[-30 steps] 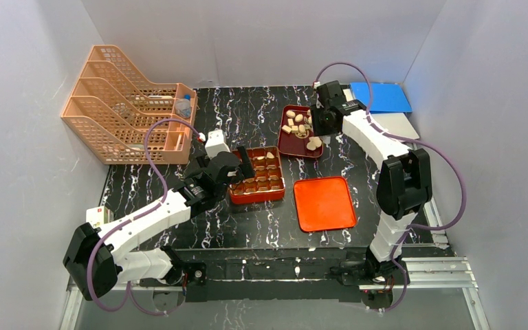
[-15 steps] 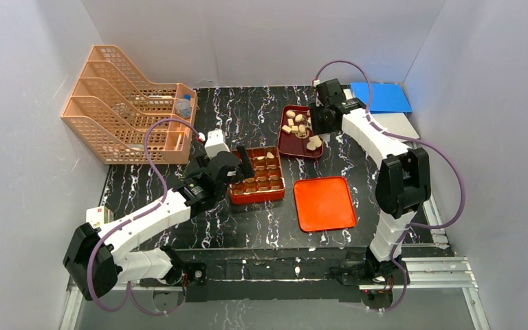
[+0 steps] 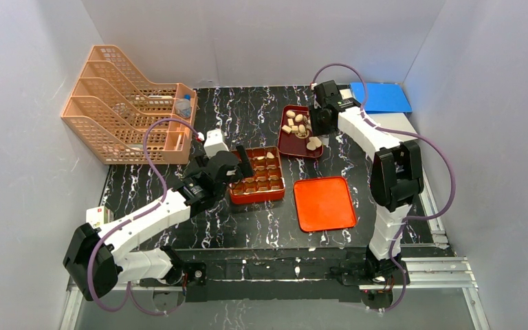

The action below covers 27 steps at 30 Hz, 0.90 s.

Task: Pack the chocolate
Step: Pick up the fake chocolate from the plate.

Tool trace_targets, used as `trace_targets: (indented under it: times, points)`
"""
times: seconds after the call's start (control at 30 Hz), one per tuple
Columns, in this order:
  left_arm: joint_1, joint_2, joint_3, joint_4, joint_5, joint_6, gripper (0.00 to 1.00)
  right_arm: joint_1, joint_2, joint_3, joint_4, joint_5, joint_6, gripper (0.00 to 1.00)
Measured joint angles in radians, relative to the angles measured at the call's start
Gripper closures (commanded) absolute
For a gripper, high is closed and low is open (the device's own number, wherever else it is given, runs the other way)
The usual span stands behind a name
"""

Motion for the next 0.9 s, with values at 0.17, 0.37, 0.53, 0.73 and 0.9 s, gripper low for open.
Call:
trace_targets:
  times: [0.17,0.37,0.53,0.73,0.9]
  points:
    - [0.008,0.000,0.000,0.000,0.001,0.000,0.02,0.000,0.002,0.000,0.000,-0.001,-0.005,0.93]
    - [0.013,0.000,0.000,0.000,0.004,0.000,0.02,0.000,0.002,0.000,0.001,-0.002,-0.004,0.99]
    - [0.013,-0.003,0.000,0.000,0.004,0.000,0.02,0.000,-0.016,-0.011,0.006,-0.005,-0.002,0.99]
    - [0.013,-0.028,0.000,-0.002,0.004,-0.001,0.02,-0.001,-0.079,-0.027,0.008,-0.014,-0.001,0.99]
    - [0.013,-0.047,0.000,-0.011,0.003,-0.003,0.02,-0.002,-0.147,-0.044,0.011,-0.026,0.000,0.99]
